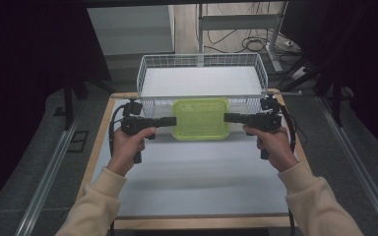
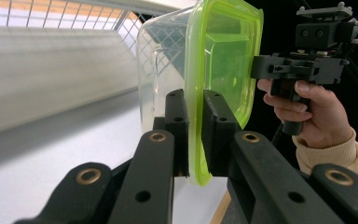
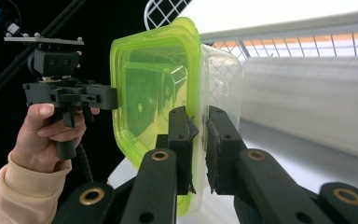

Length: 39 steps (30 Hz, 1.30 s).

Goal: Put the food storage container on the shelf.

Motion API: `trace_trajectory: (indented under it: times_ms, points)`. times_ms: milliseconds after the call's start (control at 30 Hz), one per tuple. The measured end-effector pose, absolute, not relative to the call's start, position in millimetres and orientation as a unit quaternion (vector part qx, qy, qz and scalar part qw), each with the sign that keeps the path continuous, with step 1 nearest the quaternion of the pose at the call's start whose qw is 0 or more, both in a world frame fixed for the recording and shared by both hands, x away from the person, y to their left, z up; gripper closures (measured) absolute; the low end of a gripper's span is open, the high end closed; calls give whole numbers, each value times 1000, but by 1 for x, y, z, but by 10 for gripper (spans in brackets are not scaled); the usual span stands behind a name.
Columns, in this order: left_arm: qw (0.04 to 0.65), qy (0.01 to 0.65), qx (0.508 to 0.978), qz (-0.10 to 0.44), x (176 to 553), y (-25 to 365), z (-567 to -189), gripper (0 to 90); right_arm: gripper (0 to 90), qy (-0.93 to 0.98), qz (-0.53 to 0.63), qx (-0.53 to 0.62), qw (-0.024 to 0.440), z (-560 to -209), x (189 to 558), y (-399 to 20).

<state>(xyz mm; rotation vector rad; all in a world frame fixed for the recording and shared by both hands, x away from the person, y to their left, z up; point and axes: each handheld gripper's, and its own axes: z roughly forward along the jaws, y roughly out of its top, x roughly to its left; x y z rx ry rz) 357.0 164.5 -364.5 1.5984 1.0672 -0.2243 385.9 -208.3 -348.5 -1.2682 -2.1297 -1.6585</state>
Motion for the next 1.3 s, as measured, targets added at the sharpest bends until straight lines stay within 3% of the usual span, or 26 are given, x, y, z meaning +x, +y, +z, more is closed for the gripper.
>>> trace_trajectory:
  times_ms: [1300]
  points:
    - [563, 457, 684, -75, 408, 163, -330, 825, 811, -705, -560, -432, 52, -315, 432, -206]
